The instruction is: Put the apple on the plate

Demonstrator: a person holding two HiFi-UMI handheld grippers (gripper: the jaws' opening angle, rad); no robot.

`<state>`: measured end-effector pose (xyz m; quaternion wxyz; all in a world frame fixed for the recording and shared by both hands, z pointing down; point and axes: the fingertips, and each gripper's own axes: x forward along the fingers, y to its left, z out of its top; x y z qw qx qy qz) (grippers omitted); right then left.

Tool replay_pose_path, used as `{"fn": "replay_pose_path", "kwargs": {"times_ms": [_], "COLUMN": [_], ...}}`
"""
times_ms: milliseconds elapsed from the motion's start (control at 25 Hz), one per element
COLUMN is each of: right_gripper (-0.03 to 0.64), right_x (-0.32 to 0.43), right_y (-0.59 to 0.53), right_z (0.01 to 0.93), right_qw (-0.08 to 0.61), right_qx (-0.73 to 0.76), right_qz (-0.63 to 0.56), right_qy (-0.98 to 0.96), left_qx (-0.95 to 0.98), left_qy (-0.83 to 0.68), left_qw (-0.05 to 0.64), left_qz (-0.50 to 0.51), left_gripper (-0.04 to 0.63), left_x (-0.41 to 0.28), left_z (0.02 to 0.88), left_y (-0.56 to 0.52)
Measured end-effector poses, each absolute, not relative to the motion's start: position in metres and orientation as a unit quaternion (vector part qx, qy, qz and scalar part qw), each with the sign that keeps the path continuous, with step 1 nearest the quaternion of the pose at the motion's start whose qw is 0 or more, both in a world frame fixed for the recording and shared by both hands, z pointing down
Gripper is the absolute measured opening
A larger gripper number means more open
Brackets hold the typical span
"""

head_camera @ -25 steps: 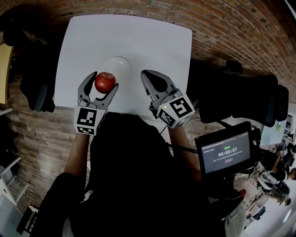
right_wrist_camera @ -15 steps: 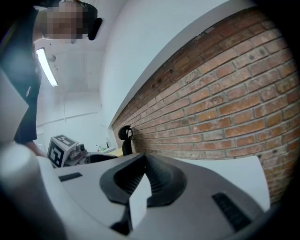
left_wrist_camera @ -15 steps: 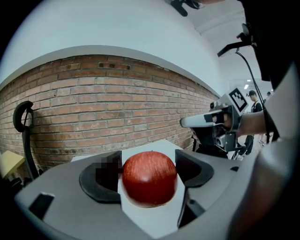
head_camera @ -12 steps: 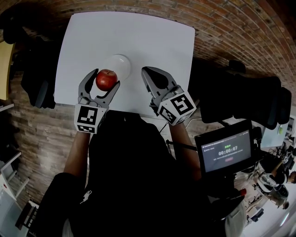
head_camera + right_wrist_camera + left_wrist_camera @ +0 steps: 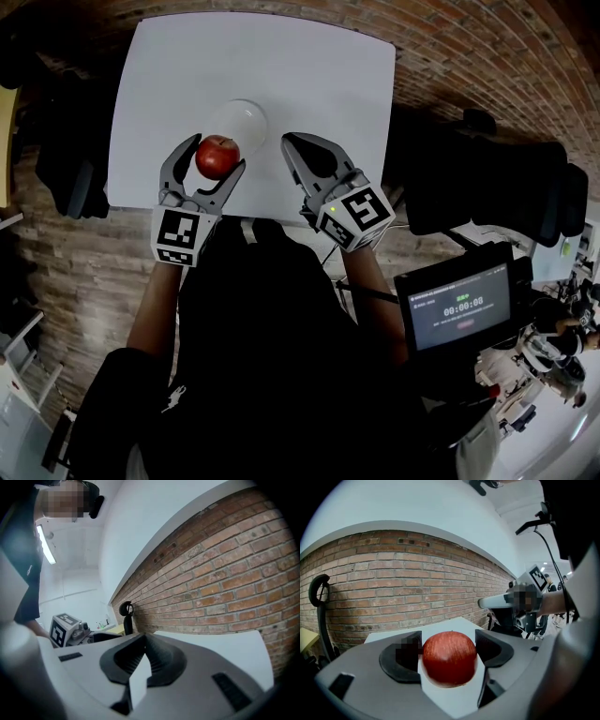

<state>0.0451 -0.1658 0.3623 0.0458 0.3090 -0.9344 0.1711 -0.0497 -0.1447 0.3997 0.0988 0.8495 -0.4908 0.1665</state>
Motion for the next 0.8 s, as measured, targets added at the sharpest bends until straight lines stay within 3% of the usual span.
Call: {"fn": "replay_pose_path", "kwargs": {"times_ms": [800], "right_gripper": [0.003], "right_x": [0.051], "right_y": [-0.163], "right_z": [0.390], "right_qw": [0.076], "right_qx": [0.391], "right_qz": [0.211], "right_qy": [-0.893], "left_qx": [0.892], "left_qy": [-0.398], "left_qw": [0.119], "left_qz": [0.181], "left_gripper": [0.359], "left_x": [-0.044], "left_z": [0.448], "left_y": [-0.182]}}
